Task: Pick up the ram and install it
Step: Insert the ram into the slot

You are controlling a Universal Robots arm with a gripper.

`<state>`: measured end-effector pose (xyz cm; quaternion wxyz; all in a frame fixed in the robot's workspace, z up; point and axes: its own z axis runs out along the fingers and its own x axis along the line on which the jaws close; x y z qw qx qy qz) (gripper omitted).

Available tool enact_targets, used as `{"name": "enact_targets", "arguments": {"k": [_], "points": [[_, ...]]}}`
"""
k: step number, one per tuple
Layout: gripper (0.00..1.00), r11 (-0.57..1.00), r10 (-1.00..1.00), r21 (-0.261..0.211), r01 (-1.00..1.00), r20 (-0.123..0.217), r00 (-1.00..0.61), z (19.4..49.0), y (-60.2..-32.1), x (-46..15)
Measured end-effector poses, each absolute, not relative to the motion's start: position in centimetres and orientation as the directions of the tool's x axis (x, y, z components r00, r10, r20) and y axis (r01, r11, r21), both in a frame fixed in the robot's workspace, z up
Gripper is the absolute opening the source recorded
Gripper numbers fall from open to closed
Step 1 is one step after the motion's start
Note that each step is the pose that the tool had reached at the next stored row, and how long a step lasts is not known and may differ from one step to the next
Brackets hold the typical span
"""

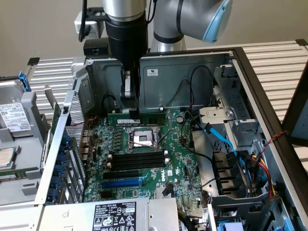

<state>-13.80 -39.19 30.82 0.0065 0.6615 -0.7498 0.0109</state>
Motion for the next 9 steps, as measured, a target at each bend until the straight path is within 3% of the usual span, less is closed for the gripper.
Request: {"name": "enact_targets", "arguments": {"k": [9], "points": [[0.12,0.124,-0.992,-0.008,-0.992,0.024,-0.125,29.7,-40.4,-13.7]]}}
